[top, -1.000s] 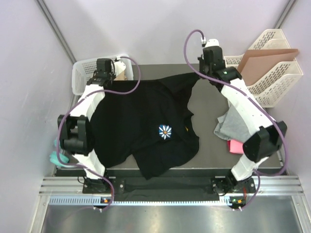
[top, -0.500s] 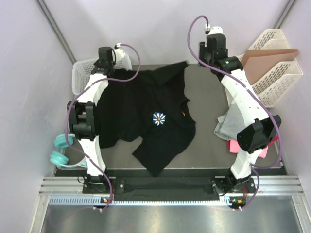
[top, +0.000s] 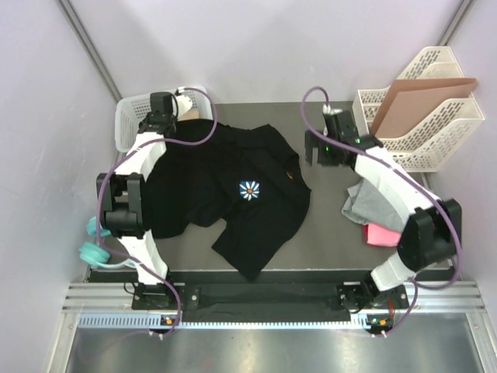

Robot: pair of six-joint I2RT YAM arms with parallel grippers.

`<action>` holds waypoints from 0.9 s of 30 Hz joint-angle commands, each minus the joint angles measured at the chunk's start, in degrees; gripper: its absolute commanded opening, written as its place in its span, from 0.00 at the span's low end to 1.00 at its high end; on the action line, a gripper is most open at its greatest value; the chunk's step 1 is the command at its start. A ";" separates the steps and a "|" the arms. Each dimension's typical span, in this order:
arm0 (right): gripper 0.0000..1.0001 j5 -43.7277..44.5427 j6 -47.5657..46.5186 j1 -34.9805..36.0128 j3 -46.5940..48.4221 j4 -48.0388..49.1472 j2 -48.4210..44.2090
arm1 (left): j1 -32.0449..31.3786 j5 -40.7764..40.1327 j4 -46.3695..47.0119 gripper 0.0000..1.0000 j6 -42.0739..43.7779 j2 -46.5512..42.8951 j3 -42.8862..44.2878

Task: Fold and stack the t-shirts
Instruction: Flatten out the tshirt

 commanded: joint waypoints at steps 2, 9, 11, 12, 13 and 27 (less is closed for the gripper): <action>1.00 -9.57 7.82 1.48 -13.94 5.17 -9.37 | -0.31 0.19 1.06 0.00 -1.81 -4.41 0.74; 0.63 -15.64 10.47 1.49 -23.01 11.06 -7.80 | -0.66 0.63 0.71 0.00 -2.34 -6.25 -1.28; 0.59 -15.38 10.21 1.31 -22.93 12.20 -5.79 | -0.66 0.89 0.45 0.00 -2.34 -6.96 -1.64; 0.59 -15.64 10.03 1.22 -22.49 12.73 -5.08 | -0.75 0.98 0.53 0.00 -2.42 -7.05 -1.81; 0.59 -15.90 9.77 0.96 -22.14 13.08 -4.29 | -0.75 1.06 0.45 0.00 -2.34 -7.48 -1.90; 0.42 -19.15 11.61 -3.08 -18.71 20.20 7.76 | -0.84 1.68 -0.43 0.00 -1.99 -9.51 -2.51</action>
